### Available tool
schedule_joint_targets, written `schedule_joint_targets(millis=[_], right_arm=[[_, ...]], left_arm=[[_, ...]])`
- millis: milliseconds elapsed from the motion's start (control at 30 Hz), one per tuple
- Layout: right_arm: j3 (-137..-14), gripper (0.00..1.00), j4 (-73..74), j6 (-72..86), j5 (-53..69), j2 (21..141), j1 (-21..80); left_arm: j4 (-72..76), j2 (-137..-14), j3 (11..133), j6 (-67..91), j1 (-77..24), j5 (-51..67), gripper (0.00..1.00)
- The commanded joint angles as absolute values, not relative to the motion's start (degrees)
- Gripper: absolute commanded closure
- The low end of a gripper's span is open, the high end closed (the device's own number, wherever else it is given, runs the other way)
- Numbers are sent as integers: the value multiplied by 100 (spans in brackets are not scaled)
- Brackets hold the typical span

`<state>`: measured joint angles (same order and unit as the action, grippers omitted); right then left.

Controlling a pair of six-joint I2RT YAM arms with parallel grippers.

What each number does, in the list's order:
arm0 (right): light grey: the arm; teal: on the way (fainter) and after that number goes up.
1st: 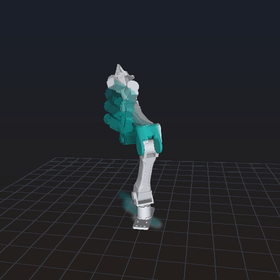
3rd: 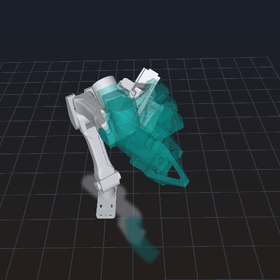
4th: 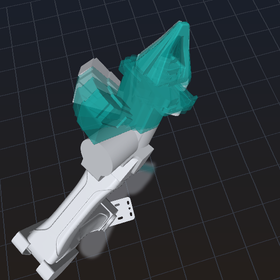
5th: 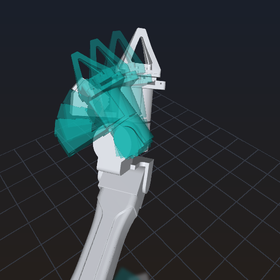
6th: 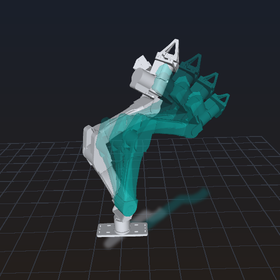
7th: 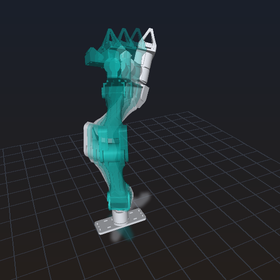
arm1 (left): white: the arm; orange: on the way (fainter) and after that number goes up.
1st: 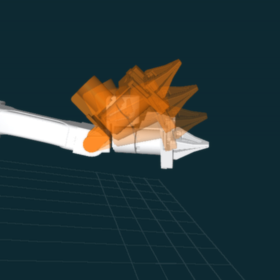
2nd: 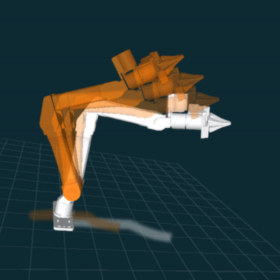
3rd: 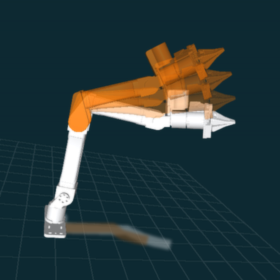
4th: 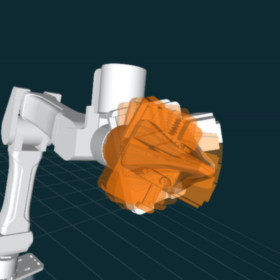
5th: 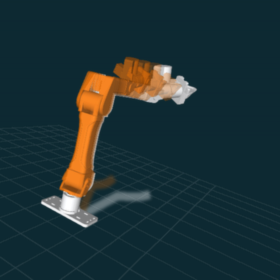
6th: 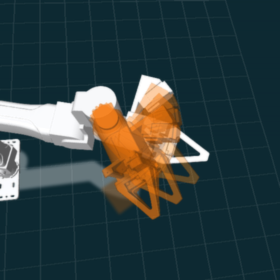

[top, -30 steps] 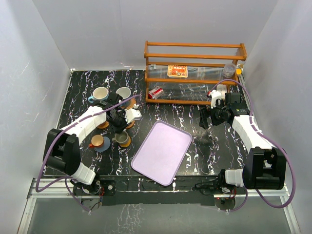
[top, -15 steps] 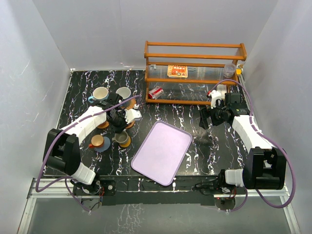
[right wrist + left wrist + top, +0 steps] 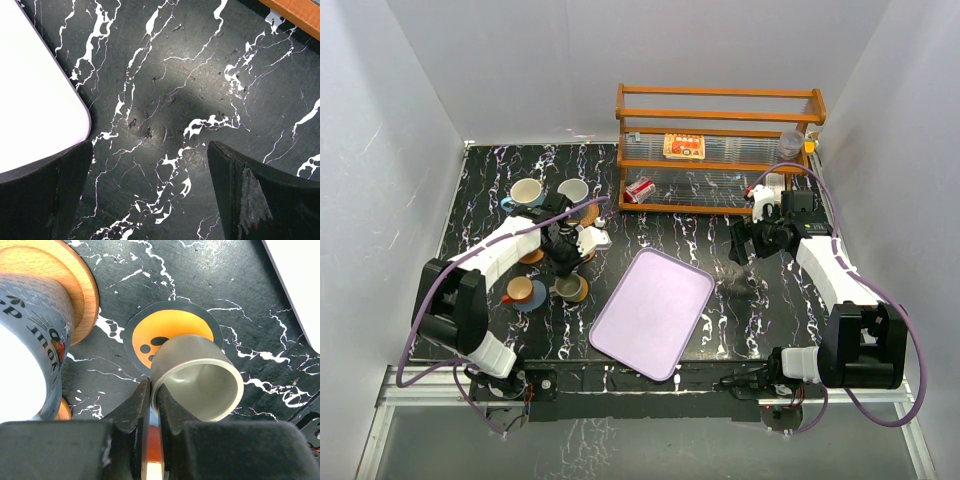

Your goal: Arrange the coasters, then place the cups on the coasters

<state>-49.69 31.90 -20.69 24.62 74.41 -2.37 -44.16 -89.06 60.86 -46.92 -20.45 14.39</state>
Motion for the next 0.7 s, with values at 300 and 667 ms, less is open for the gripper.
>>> schedule_joint_targets(millis=[300,667], right_arm=[[-5084,2,3047,-2109,2392,7328,-263],[-5075,2,3042,-2109,2381,7304,-257]], left_arm=[[-4555,-8912,6381,-4615,-2022,1697,100],[-4462,-8991,6345,-4640,-2022,1628,100]])
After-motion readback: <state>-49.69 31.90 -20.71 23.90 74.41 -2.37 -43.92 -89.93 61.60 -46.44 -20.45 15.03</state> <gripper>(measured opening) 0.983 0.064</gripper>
